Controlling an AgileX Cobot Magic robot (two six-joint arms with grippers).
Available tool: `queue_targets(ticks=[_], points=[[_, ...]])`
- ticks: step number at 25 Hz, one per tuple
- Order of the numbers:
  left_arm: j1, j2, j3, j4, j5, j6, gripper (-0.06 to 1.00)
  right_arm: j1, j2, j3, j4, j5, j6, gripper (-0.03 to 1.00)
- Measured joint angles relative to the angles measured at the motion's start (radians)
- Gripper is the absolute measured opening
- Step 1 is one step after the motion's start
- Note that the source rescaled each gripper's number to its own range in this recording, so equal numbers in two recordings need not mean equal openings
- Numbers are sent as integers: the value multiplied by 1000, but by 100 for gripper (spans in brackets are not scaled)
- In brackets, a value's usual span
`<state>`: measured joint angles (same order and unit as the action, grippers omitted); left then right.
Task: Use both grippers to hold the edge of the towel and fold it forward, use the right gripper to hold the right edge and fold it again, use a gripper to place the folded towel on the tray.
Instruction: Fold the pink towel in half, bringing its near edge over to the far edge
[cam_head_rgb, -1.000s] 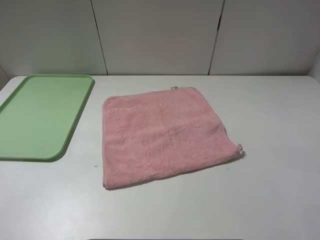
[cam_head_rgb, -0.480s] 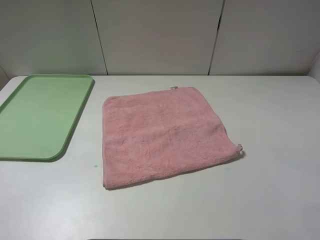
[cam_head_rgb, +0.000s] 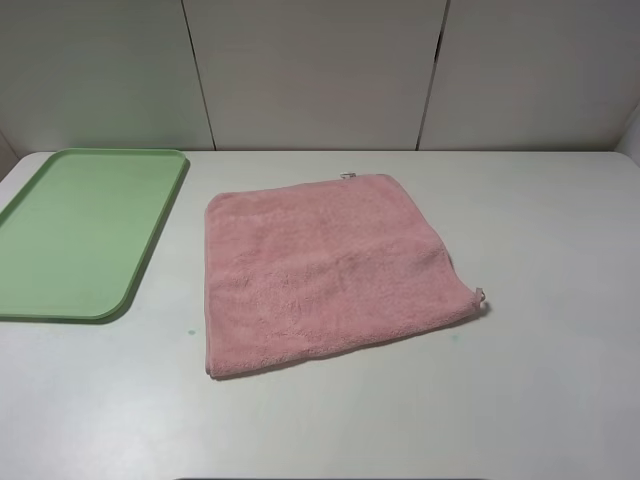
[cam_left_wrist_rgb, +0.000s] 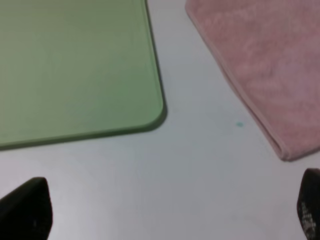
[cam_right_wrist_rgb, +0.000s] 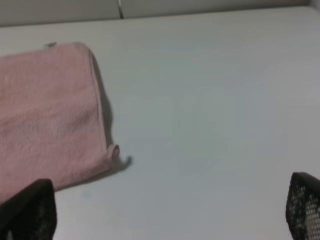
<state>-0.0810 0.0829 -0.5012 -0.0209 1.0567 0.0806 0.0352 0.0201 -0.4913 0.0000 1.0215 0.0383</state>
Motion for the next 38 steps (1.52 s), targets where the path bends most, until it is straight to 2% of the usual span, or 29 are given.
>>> queue_targets(ticks=[6,11,18,23,29,33,38], points=[[-2,131,-39,0,-6,68,98,0,125,-1,37,0,-29,100],[-61,219,-61,0,-11,133,98,7,255,-55,71,0,-87,100],[-162,354,-70,2,-22,248,98,120,442,-183,83,-2,-188,100],[-228,451,-70,3,-65,311,98,151,568,-234,85,-12,-379,100],[-356,574,-70,8,-84,332,98,151,701,-239,120,-23,-641,100],[-465,664,-70,51,-122,367,98,151,771,-239,162,-51,-825,100],[-578,771,-74,150,-170,380,98,151,847,-239,203,-86,-1050,100]])
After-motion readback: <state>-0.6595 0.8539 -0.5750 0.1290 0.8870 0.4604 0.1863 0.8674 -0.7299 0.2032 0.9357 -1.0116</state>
